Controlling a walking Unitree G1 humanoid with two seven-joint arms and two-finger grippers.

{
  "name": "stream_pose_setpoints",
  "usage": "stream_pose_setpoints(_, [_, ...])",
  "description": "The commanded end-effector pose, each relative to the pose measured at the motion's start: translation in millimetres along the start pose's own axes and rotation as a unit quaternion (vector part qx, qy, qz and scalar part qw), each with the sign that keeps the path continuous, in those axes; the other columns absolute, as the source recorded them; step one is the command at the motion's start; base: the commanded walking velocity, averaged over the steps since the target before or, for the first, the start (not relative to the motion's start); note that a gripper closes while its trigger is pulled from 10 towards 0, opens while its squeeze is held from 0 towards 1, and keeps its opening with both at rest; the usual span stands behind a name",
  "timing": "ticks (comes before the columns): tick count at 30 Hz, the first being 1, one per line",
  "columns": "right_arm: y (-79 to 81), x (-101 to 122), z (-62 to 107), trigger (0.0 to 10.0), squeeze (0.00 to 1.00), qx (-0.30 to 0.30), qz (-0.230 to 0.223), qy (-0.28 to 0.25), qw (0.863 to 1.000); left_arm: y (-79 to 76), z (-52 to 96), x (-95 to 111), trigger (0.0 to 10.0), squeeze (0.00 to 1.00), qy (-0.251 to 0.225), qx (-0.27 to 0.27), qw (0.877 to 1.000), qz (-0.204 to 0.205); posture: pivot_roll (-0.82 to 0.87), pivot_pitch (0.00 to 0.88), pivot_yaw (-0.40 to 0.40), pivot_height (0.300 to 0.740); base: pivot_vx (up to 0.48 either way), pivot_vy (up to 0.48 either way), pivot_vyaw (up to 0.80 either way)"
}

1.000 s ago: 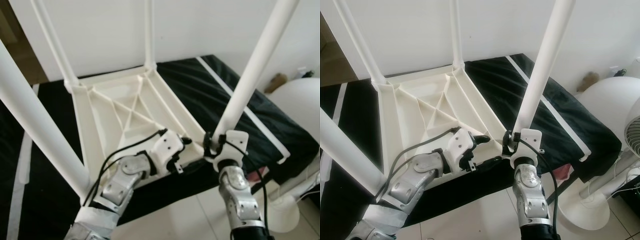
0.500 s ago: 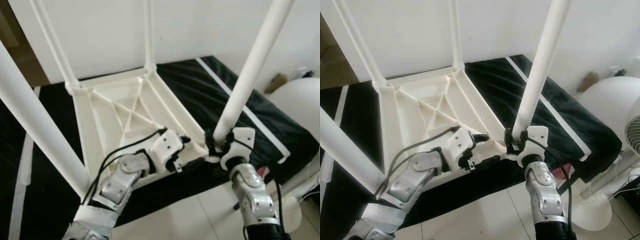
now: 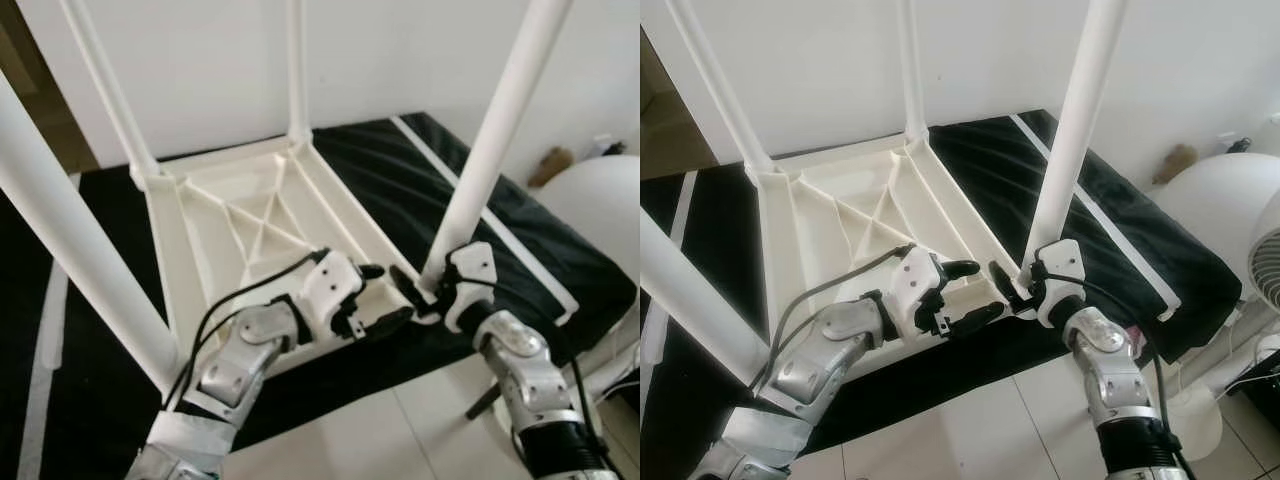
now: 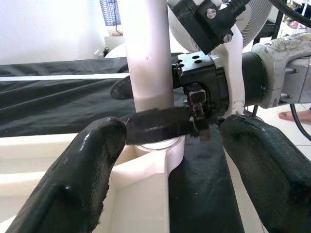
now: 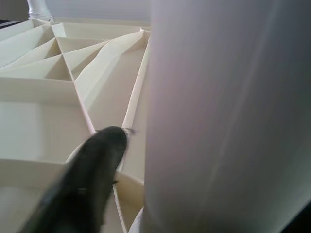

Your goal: Building children table

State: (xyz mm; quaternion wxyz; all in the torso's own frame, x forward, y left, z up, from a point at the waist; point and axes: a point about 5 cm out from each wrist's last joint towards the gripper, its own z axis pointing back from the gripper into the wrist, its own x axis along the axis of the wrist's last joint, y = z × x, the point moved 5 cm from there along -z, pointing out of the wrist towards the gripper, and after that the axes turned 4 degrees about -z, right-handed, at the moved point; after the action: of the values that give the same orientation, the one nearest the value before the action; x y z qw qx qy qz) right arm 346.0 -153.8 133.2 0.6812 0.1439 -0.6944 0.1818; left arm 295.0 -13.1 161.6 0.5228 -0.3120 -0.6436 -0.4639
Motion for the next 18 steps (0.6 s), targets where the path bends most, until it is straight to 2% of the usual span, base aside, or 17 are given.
stream_pose_setpoints(1, [-0.2, -1.9, -0.4, 0.0, 0.00, 0.008, -0.005, 0.003, 1.000, -3.2, 1.3, -0.4, 10.0, 0.00, 0.005, -0.012, 1.000, -0.006, -0.08, 0.018, 0.001, 0.740, 0.000, 0.000, 0.00])
stream_pose_setpoints(9, [-3.9, -7.1, 4.5, 0.0, 0.00, -0.001, -0.011, 0.014, 1.000, -1.1, 2.9, -1.1, 10.0, 0.00, 0.007, -0.006, 1.000, -0.002, -0.09, 0.028, -0.004, 0.740, 0.000, 0.000, 0.00])
stream_pose_setpoints(10, [-4.6, -8.0, 5.5, 4.8, 0.00, -0.006, -0.015, 0.015, 1.000, -1.7, 2.6, -0.9, 10.0, 0.00, 0.007, -0.007, 1.000, -0.001, -0.10, 0.031, -0.003, 0.740, 0.000, 0.000, 0.00])
stream_pose_setpoints(11, [-4.6, -8.0, 5.5, 4.8, 0.00, -0.006, -0.015, 0.015, 1.000, -1.7, 2.6, -0.9, 10.0, 0.00, 0.007, -0.007, 1.000, -0.001, -0.10, 0.031, -0.003, 0.740, 0.000, 0.000, 0.00])
stream_pose_setpoints(12, [-5.7, -9.5, 6.9, 10.0, 0.00, -0.015, -0.020, 0.017, 1.000, -2.6, 2.0, -0.8, 10.0, 0.00, 0.006, -0.008, 1.000, 0.000, -0.10, 0.032, -0.004, 0.740, 0.000, 0.000, 0.00])
stream_pose_setpoints(14, [-5.4, -10.9, 8.3, 10.0, 0.00, -0.020, -0.026, 0.017, 0.999, -3.4, 1.5, -0.8, 10.0, 0.00, 0.006, -0.009, 1.000, 0.001, -0.10, 0.032, -0.004, 0.740, 0.000, 0.000, 0.00])
stream_pose_setpoints(15, [-5.8, -11.3, 10.7, 10.0, 0.00, -0.047, -0.025, 0.014, 0.998, -4.3, 0.8, -0.5, 10.0, 0.00, 0.005, -0.009, 1.000, 0.003, -0.10, 0.039, -0.004, 0.740, 0.000, 0.000, 0.00])
stream_pose_setpoints(18, [-6.9, -10.0, 11.5, 10.0, 0.00, -0.070, -0.016, 0.009, 0.997, -4.2, 0.8, -0.3, 10.0, 0.00, 0.004, -0.008, 1.000, 0.004, -0.10, 0.039, -0.004, 0.740, 0.000, 0.000, 0.00])
